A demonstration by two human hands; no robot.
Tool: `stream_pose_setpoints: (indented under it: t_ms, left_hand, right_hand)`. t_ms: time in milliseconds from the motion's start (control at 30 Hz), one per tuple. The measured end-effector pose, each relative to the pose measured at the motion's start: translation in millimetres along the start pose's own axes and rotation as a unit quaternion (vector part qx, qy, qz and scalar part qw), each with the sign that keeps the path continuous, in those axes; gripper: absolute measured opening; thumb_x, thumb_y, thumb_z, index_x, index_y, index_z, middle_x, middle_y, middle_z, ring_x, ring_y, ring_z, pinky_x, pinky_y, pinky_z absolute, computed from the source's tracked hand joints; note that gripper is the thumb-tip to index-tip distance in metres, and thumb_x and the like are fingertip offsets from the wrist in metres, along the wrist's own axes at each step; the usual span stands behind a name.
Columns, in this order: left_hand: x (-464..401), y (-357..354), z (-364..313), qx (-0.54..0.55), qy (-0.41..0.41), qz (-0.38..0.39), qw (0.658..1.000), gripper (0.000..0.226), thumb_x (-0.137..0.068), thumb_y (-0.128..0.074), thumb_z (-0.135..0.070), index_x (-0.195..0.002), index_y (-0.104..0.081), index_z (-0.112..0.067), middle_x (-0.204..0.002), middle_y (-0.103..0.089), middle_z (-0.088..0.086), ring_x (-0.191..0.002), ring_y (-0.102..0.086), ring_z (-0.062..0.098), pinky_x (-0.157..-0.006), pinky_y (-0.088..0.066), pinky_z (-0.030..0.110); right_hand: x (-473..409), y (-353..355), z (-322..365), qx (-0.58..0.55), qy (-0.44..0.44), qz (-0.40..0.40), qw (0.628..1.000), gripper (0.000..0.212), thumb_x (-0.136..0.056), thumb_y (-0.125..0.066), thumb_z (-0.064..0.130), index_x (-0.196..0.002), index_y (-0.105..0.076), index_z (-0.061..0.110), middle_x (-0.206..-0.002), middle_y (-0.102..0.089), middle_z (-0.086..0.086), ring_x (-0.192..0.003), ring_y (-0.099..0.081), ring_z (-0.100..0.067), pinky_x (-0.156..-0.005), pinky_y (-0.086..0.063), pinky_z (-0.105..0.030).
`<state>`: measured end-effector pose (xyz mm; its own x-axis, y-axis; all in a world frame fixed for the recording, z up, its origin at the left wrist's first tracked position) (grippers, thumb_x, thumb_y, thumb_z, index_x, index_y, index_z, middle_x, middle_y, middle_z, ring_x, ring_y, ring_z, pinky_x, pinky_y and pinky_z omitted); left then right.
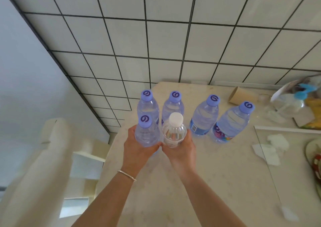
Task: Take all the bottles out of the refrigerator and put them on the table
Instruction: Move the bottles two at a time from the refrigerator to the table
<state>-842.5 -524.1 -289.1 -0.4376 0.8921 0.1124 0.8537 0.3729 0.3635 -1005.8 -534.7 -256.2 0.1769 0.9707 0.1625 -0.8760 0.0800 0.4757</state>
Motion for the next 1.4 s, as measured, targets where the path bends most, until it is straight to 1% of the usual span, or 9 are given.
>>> stream_pose_setpoints:
  t_ms: [100, 167, 233, 367, 600, 967, 1167, 1333, 1400]
  left_hand:
    - [3, 0, 0, -0.009, 0.008, 0.008, 1.000, 0.090, -0.040, -0.084, -0.061, -0.110, -0.060, -0.010, -0.104, -0.070, 0.002, -0.097, -0.068, 0.017, -0.085, -0.055, 0.037]
    - [-2, -2, 10, -0.012, 0.017, 0.035, 0.999, 0.093, -0.042, -0.083, -0.069, -0.105, -0.060, -0.005, -0.101, -0.069, 0.010, -0.097, -0.067, 0.029, -0.082, -0.056, 0.047]
    - [2, 3, 3, -0.014, 0.020, 0.047, 0.999, 0.091, -0.045, -0.087, -0.061, -0.110, -0.058, -0.004, -0.105, -0.068, 0.014, -0.100, -0.066, 0.032, -0.084, -0.055, 0.051]
    - [29, 19, -13, -0.008, 0.017, 0.007, 1.000, 0.091, -0.056, -0.090, -0.020, -0.134, -0.043, -0.014, -0.127, -0.056, 0.003, -0.113, -0.057, 0.018, -0.095, -0.049, 0.036]
    - [76, 40, -32, -0.024, 0.014, -0.036, 0.999, 0.086, -0.067, -0.085, -0.022, -0.139, -0.038, -0.013, -0.124, -0.049, 0.000, -0.109, -0.052, 0.016, -0.090, -0.041, 0.025]
    - [231, 74, -79, -0.056, -0.033, -0.113, 0.991, 0.062, -0.076, -0.077, -0.034, -0.129, -0.051, -0.017, -0.127, -0.055, -0.006, -0.114, -0.048, 0.005, -0.101, -0.041, 0.030]
    - [359, 99, -72, -0.032, 0.000, -0.220, 0.975, 0.057, -0.079, -0.074, -0.033, -0.129, -0.051, -0.018, -0.119, -0.052, -0.009, -0.110, -0.047, 0.005, -0.094, -0.036, 0.021]
    - [460, 122, -37, -0.005, 0.065, -0.302, 0.951, 0.059, -0.077, -0.076, -0.033, -0.129, -0.050, -0.019, -0.128, -0.055, -0.003, -0.112, -0.052, 0.011, -0.092, -0.041, 0.022]
    - [498, 139, -23, 0.018, 0.087, -0.347, 0.934, 0.060, -0.076, -0.078, -0.031, -0.128, -0.051, -0.019, -0.128, -0.056, 0.000, -0.114, -0.055, 0.016, -0.098, -0.045, 0.029]
  right_hand:
    - [2, 0, -1, 0.008, -0.007, 0.023, 1.000, 0.057, -0.063, -0.080, 0.023, -0.110, -0.048, 0.021, -0.105, -0.065, 0.002, -0.098, -0.062, -0.025, -0.073, -0.045, -0.029]
    - [4, 2, -2, 0.032, -0.002, 0.041, 0.999, 0.063, -0.065, -0.080, 0.025, -0.118, -0.046, 0.019, -0.113, -0.062, 0.001, -0.105, -0.059, -0.024, -0.079, -0.045, -0.029]
    - [7, 5, -5, 0.062, -0.007, 0.058, 0.996, 0.069, -0.066, -0.079, 0.023, -0.125, -0.044, 0.016, -0.121, -0.057, -0.002, -0.113, -0.055, -0.024, -0.082, -0.039, -0.025]
    - [26, 19, -10, 0.092, -0.030, 0.061, 0.993, 0.079, -0.072, -0.075, 0.027, -0.138, -0.034, 0.014, -0.131, -0.050, -0.005, -0.121, -0.049, -0.024, -0.094, -0.038, -0.029]
    - [71, 50, -5, 0.109, -0.022, 0.028, 0.993, 0.076, -0.082, -0.062, 0.047, -0.142, -0.029, 0.015, -0.135, -0.050, -0.002, -0.123, -0.043, -0.023, -0.099, -0.035, -0.035]
    - [178, 117, 18, 0.067, 0.146, 0.103, 0.982, 0.067, -0.084, -0.061, 0.044, -0.139, -0.033, 0.019, -0.131, -0.050, 0.001, -0.124, -0.042, -0.020, -0.097, -0.034, -0.032]
    - [263, 137, 9, 0.084, 0.240, 0.206, 0.945, 0.067, -0.085, -0.059, 0.046, -0.140, -0.032, 0.021, -0.134, -0.049, 0.001, -0.125, -0.042, -0.019, -0.098, -0.035, -0.033]
    - [333, 134, -2, 0.105, 0.294, 0.292, 0.904, 0.066, -0.085, -0.058, 0.047, -0.140, -0.032, 0.021, -0.137, -0.047, 0.000, -0.126, -0.044, -0.019, -0.100, -0.037, -0.034]
    - [364, 130, 1, 0.109, 0.323, 0.319, 0.884, 0.066, -0.086, -0.056, 0.050, -0.140, -0.033, 0.020, -0.138, -0.047, -0.001, -0.125, -0.046, -0.020, -0.102, -0.040, -0.037]
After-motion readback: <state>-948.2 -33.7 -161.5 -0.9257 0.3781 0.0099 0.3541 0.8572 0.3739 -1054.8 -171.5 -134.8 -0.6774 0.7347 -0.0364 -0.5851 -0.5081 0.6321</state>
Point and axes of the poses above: each hand's wrist, its own x-axis away from the middle knuckle, its own y-axis out of the back of the hand, z = x × y, the point moved 4 cm from there along -x, towards the middle knuckle
